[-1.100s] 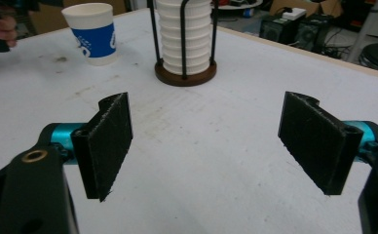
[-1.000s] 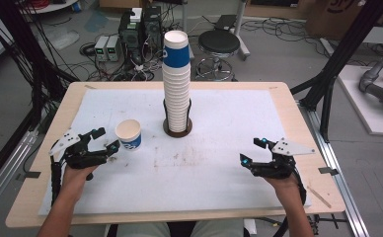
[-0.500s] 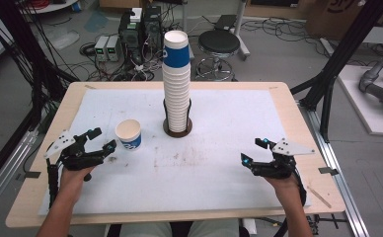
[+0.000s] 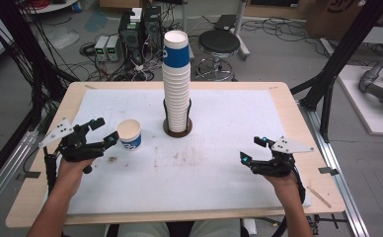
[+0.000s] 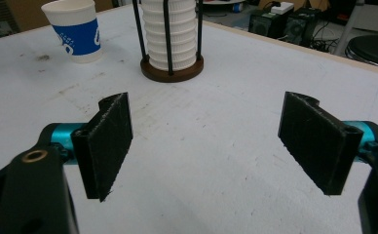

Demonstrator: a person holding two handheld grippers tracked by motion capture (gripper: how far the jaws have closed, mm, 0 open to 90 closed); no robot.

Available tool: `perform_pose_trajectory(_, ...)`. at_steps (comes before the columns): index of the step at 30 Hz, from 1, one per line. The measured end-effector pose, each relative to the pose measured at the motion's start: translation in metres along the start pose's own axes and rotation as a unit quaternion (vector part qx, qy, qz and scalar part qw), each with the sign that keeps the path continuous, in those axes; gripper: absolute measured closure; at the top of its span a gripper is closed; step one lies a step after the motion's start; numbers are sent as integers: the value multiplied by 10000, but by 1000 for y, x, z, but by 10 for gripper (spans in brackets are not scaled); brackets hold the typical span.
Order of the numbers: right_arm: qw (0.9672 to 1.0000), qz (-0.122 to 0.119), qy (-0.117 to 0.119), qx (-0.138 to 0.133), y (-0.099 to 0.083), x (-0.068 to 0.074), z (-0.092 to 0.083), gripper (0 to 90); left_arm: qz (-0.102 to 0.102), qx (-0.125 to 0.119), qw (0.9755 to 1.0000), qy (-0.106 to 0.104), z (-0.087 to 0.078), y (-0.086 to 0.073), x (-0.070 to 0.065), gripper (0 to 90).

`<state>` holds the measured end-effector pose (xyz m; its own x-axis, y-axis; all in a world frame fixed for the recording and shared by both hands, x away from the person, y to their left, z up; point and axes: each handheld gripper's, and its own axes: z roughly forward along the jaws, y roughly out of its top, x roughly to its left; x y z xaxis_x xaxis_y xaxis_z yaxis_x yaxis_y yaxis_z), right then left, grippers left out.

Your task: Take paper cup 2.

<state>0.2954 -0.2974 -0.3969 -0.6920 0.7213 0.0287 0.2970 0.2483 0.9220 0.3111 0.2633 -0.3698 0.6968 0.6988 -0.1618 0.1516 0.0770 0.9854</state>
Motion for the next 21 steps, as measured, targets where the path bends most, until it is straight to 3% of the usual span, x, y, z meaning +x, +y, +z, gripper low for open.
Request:
perform_pose_trajectory(5,10000,9,-8,3,0,-1,0,207,31,80,9996,-264,13,24,-5,164)
perform_pose_trajectory(8,10000,13,17,34,-1,-2,0,207,38,94,9996,-265,22,34,-8,162)
perform_pose_trajectory(21,9999,20,90,70,-4,-2,-2,207,170,224,9974,-662,61,85,-21,161)
